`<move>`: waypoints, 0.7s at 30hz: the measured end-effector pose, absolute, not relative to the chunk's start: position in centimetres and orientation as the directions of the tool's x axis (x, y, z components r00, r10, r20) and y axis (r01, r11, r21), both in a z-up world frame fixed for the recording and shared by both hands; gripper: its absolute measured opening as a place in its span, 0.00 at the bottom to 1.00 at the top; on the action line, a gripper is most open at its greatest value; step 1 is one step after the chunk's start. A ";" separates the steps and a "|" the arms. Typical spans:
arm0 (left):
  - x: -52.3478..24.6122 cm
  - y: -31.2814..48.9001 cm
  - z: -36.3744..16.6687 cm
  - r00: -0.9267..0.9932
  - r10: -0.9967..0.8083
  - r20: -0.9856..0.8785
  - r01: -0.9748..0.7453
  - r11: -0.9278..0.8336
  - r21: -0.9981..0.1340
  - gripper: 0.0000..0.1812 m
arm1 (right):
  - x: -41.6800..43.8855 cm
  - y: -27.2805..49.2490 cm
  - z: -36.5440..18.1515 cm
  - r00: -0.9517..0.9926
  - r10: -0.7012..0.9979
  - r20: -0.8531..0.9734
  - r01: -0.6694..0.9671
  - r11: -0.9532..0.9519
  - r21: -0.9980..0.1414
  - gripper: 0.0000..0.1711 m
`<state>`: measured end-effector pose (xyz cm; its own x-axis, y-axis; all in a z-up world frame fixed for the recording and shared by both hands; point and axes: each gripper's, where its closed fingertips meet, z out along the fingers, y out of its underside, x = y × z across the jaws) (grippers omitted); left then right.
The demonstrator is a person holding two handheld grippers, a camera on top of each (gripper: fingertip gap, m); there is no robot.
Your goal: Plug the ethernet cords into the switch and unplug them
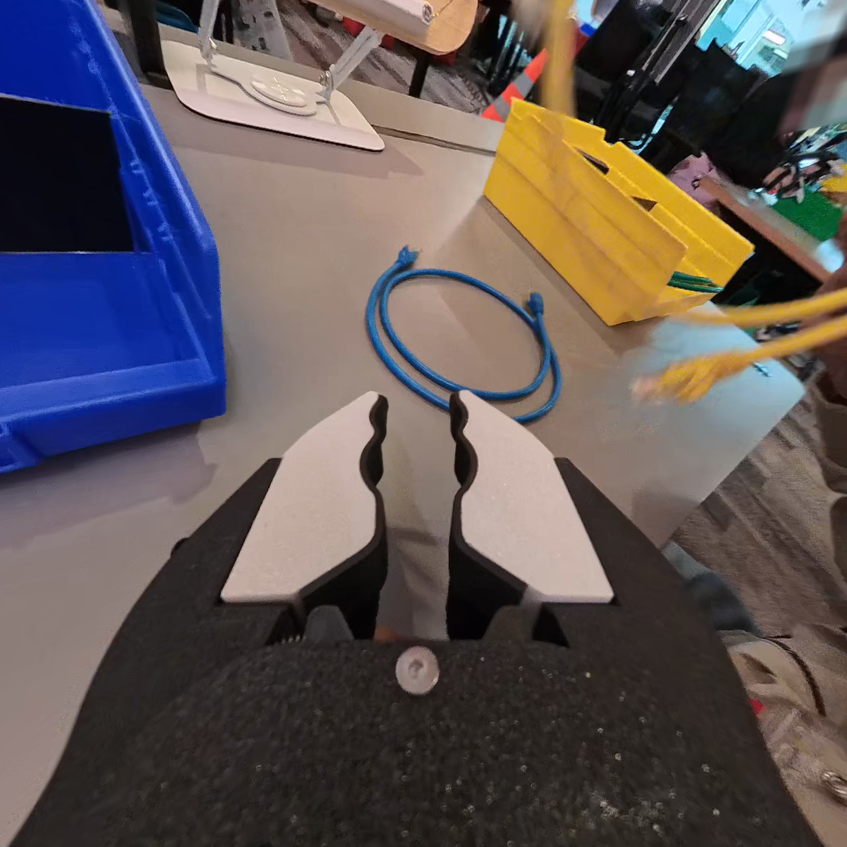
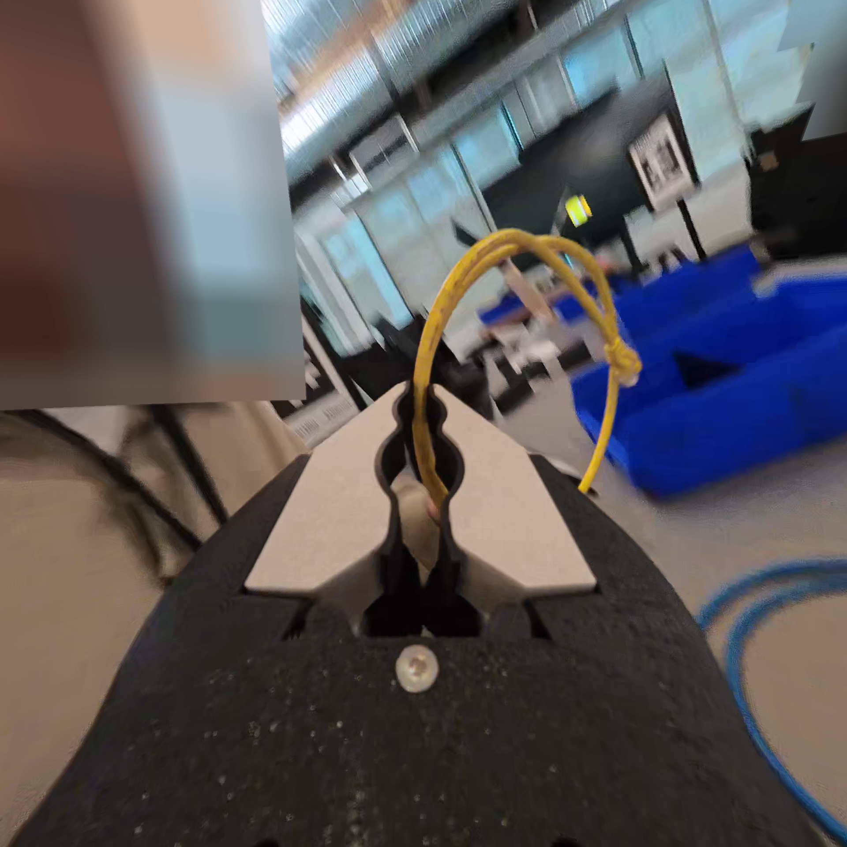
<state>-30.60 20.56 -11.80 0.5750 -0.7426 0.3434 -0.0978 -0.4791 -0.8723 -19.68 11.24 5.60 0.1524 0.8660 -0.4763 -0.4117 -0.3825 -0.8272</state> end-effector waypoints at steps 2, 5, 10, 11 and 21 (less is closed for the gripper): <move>-30.3 20.3 -11.9 0.557 -0.742 0.373 -0.089 -0.500 -0.861 0.14 | -17.9 10.5 8.0 0.071 0.879 -0.471 -0.507 -0.375 -0.776 0.03; -30.0 20.1 -12.0 0.553 -0.750 0.363 -0.103 -0.494 -0.863 0.15 | -16.8 10.6 8.2 0.049 0.873 -0.486 -0.546 -0.384 -0.745 0.03; -29.9 19.9 -12.0 0.553 -0.759 0.344 -0.120 -0.481 -0.869 0.15 | -14.1 11.7 7.3 0.295 0.839 -0.458 -0.464 -0.293 -0.836 0.03; -29.9 19.8 -12.0 0.552 -0.759 0.344 -0.121 -0.482 -0.868 0.15 | -13.1 12.0 7.1 0.394 0.816 -0.423 -0.406 -0.259 -0.876 0.03; -29.1 19.2 -12.5 0.530 -0.778 0.336 -0.158 -0.480 -0.863 0.14 | 3.6 11.3 1.7 0.930 0.356 0.096 0.268 -0.474 -0.839 0.03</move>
<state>-29.09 19.22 -12.48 0.5302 -0.7785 0.3360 -0.1577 -0.4799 -0.8630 3.61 11.35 1.69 0.9296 0.3557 0.0963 0.2683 -0.4740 -0.8387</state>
